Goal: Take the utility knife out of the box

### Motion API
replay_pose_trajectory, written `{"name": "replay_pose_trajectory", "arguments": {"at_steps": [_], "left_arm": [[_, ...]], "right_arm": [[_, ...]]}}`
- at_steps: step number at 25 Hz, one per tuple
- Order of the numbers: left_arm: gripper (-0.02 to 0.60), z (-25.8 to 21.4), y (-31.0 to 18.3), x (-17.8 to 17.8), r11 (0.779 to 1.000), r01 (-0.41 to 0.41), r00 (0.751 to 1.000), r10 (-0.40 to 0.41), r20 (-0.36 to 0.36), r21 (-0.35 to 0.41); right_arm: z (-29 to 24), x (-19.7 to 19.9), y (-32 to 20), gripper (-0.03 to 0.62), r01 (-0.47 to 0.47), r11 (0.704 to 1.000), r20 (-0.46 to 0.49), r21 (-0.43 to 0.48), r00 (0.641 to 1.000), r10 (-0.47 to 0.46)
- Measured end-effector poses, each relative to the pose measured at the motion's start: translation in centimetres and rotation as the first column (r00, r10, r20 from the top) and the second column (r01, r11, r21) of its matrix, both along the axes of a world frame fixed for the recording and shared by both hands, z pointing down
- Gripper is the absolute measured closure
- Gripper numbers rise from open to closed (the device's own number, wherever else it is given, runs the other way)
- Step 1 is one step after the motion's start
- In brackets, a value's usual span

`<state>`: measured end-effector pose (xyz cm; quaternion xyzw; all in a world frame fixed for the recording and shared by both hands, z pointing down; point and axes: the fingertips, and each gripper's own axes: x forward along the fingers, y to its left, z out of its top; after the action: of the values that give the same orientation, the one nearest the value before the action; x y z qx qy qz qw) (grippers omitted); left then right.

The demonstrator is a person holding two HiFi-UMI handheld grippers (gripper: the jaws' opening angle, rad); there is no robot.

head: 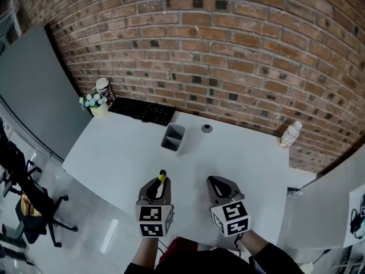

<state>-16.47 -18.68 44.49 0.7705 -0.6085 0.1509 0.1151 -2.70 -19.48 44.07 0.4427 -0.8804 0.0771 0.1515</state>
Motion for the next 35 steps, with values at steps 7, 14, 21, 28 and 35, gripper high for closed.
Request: {"name": "replay_pose_trajectory", "arguments": {"at_steps": [7, 14, 21, 28, 35], "left_arm": [[0.511, 0.5, 1.9, 0.9, 1.0, 0.028, 1.0, -0.028, -0.002, -0.006], [0.511, 0.9, 3.8, 2.0, 0.998, 0.062, 0.998, -0.062, -0.006, -0.02], [0.511, 0.7, 5.8, 2.7, 0.997, 0.079, 0.997, -0.079, -0.002, -0.022], [0.511, 0.7, 7.7, 3.7, 0.995, 0.097, 0.995, -0.097, -0.007, -0.019], [0.511, 0.6, 9.9, 5.2, 0.995, 0.104, 0.994, -0.104, -0.015, -0.011]], "right_arm": [[0.5, 1.1, 1.4, 0.586, 0.026, 1.0, 0.002, -0.01, 1.0, -0.026], [0.6, 2.3, 2.6, 0.586, 0.052, 0.999, 0.001, -0.016, 0.999, -0.052], [0.4, 3.3, 4.0, 0.586, 0.064, 0.998, 0.009, -0.017, 0.998, -0.064], [0.2, 3.9, 5.5, 0.586, 0.095, 0.995, 0.022, -0.012, 0.995, -0.095], [-0.3, 4.4, 7.4, 0.586, 0.132, 0.991, 0.014, 0.006, 0.991, -0.132]]}}
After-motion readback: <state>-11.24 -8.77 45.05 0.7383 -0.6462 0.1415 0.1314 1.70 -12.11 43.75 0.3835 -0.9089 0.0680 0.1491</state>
